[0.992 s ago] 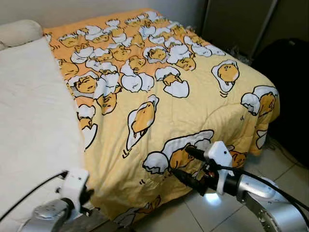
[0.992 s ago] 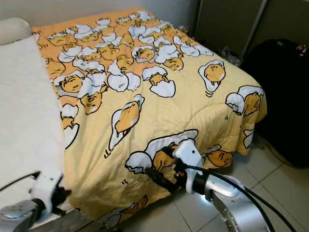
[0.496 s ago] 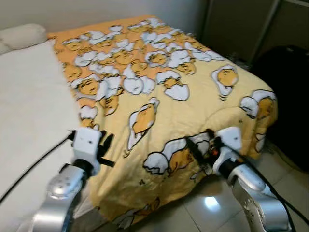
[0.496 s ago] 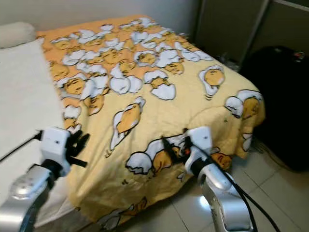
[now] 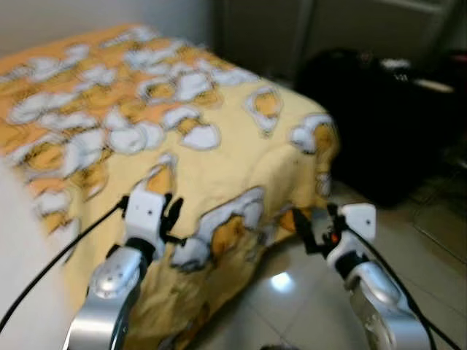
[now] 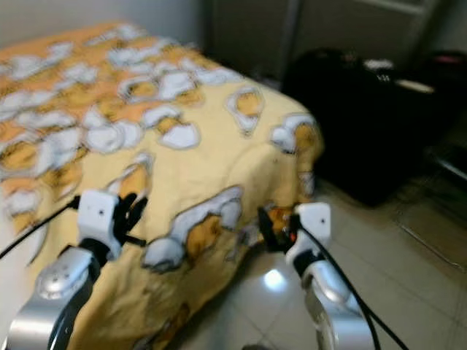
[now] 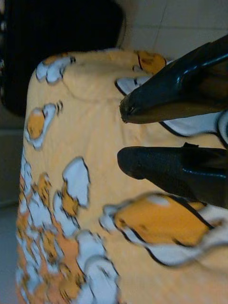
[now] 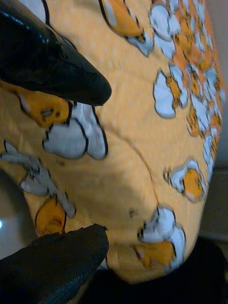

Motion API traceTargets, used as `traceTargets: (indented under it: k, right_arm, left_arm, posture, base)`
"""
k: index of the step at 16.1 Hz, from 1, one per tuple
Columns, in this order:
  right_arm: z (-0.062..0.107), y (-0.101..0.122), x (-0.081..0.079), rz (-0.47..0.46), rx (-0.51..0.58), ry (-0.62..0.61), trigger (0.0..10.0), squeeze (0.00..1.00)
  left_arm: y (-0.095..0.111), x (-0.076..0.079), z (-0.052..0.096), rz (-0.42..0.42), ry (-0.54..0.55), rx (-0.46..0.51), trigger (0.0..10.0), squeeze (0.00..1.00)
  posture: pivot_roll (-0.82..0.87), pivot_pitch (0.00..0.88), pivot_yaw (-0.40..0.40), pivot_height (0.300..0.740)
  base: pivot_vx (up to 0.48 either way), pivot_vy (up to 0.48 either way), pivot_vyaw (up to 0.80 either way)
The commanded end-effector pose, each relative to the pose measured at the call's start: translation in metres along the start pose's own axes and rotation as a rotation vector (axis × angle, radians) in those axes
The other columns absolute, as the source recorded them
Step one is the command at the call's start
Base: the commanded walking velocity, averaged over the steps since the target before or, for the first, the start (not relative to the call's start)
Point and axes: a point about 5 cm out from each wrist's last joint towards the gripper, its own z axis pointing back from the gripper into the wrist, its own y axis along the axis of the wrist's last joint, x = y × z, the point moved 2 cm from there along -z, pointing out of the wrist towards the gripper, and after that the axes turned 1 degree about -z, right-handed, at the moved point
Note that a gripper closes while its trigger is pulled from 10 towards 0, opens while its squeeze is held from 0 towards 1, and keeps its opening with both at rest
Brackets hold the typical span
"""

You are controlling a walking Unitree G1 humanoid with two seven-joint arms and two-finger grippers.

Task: Clean up the room

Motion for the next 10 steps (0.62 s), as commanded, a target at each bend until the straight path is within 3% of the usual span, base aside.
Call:
traceTargets:
  k: [1, 10]
  right_arm:
    - [0.000, 0.001, 0.004, 0.035, 0.008, -0.004, 10.0, 0.00]
    - [0.006, -0.001, 0.014, 0.049, 0.017, -0.034, 10.0, 0.00]
  left_arm:
    - [0.000, 0.001, -0.001, -0.012, -0.020, 0.009, 10.0, 0.00]
    - [-0.004, -0.002, -0.006, -0.032, -0.035, 0.000, 10.0, 0.00]
  posture:
    - [-0.10, 0.000, 0.018, 0.740]
    - [-0.12, 0.000, 0.037, 0.740]
  base:
    - [0.319, 0.000, -0.80]
    - [0.343, 0.000, -0.80]
